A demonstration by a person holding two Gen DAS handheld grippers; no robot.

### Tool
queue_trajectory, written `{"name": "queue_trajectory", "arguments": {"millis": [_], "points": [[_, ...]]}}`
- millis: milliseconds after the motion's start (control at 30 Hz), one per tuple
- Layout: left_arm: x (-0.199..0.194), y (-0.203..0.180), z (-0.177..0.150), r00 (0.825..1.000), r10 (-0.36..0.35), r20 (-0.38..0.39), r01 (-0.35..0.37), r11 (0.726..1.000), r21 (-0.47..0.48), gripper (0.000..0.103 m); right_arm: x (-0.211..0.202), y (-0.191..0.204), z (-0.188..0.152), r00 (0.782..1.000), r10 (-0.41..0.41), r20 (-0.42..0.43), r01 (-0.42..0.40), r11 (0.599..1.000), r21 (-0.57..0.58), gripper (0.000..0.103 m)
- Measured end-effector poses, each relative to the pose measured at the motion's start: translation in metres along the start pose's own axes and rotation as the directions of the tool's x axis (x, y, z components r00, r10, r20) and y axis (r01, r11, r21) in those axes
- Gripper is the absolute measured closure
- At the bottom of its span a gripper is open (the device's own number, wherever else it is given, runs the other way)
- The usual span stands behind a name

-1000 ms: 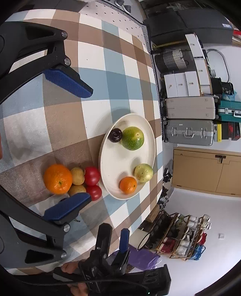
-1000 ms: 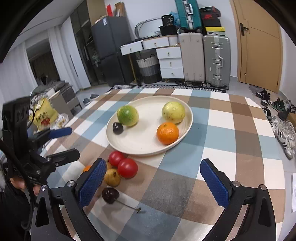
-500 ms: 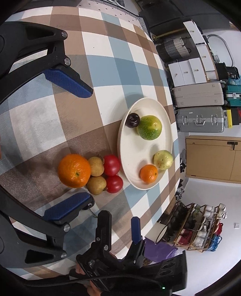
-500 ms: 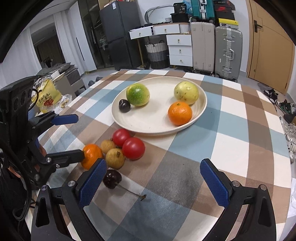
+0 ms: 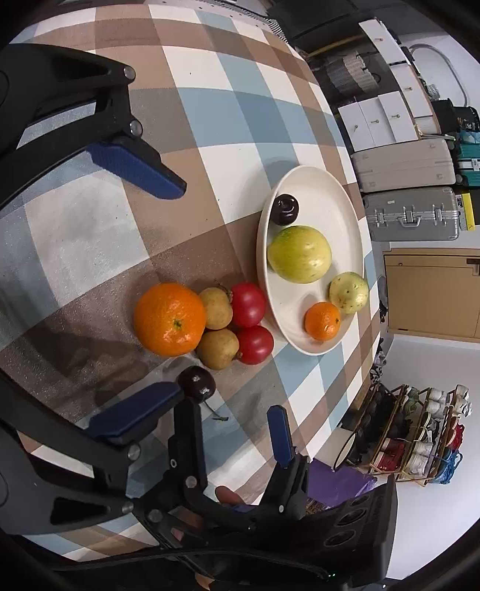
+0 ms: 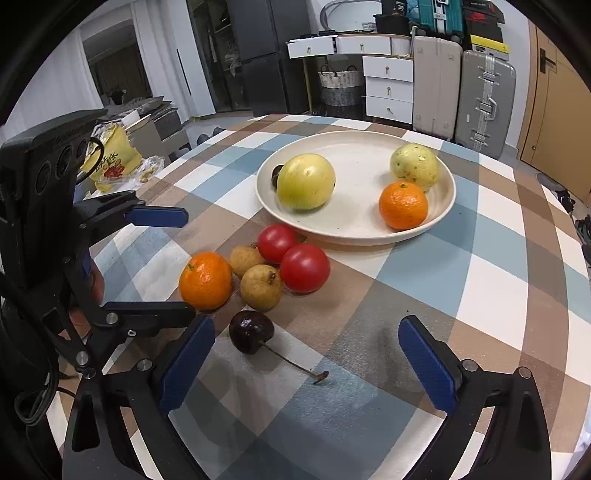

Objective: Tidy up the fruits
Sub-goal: 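Grasp an orange with the left tool while the right tool grasps a dark cherry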

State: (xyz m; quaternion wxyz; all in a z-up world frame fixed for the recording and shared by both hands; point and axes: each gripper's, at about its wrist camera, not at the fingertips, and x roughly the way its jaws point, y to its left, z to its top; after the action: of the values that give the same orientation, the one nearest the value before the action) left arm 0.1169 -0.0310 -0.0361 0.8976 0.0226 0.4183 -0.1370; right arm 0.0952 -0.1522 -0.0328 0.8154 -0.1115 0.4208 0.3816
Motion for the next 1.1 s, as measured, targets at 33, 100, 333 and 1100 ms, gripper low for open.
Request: {"name": "queue_trajectory", "arguments": {"millis": [33,100,333,1100], "points": [[0.001,0.000,0.000,1.000,-0.003,-0.007,0.003,1.000,0.000,0.007,0.000,0.000,0.000,1.000,0.000,0.000,0.000,1.000,-0.003,0.002],[0.002,-0.001,-0.001,1.000,-0.008,-0.013,0.008,1.000,0.005,0.012,0.000,0.002,0.000,1.000,0.000,-0.002,0.000,1.000,-0.013,0.003],[0.006,-0.004,-0.003,0.999,-0.024,-0.021,0.024,1.000,0.012,0.021,0.004,0.007,-0.003,1.000,-0.002,-0.015,0.001,0.999,-0.034,0.014],[-0.013,0.020,0.003,0.994,-0.071,0.080,0.077,0.993,-0.087,0.064,0.012,0.025,-0.006,1.000,0.000,-0.030,-0.004,0.992,-0.126,0.041]]}}
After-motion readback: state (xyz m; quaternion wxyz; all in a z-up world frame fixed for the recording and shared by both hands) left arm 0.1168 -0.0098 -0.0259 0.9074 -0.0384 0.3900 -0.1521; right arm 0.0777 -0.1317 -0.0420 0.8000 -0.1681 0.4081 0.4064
